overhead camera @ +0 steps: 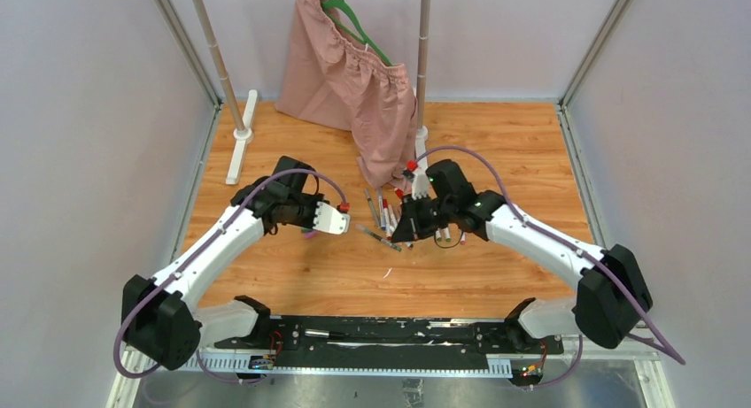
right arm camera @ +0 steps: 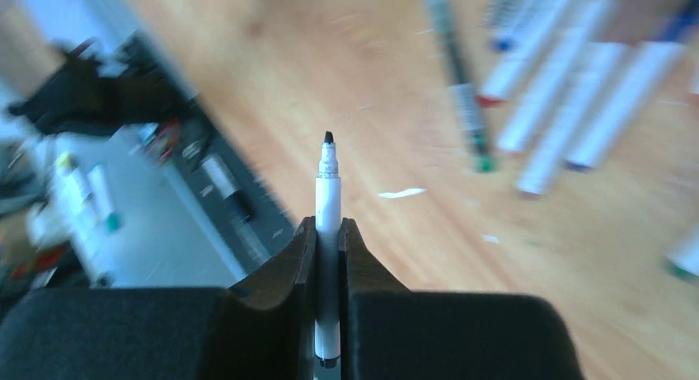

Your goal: Open the pen caps

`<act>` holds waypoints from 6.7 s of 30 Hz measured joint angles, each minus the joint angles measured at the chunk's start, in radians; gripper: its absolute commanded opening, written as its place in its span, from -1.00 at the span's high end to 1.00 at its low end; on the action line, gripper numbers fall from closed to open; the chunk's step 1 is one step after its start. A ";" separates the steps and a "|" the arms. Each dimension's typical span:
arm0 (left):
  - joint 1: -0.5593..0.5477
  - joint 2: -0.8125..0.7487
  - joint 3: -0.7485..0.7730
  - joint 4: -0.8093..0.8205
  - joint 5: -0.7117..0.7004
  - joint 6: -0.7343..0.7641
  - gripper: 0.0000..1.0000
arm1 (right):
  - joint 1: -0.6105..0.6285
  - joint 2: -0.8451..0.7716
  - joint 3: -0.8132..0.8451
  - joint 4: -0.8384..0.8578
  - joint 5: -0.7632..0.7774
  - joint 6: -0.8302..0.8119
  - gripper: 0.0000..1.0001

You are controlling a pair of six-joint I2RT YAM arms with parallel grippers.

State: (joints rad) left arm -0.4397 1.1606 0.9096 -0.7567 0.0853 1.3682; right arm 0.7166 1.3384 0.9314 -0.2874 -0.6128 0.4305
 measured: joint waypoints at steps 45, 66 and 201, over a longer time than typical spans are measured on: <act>0.001 0.402 0.172 -0.031 0.078 -0.450 -0.37 | -0.228 0.072 -0.115 0.084 0.792 -0.092 -0.20; 0.074 0.217 0.320 -0.179 0.162 -0.687 -1.00 | -0.107 0.393 0.111 0.161 0.726 -0.182 0.10; -0.019 0.367 0.074 0.086 -0.031 -0.292 1.00 | -0.023 0.152 -0.040 0.061 0.673 -0.061 0.99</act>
State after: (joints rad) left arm -0.4587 1.5280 0.9836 -0.6708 0.0547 1.0760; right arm 0.6941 1.4906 0.8913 -0.2268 0.0605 0.3695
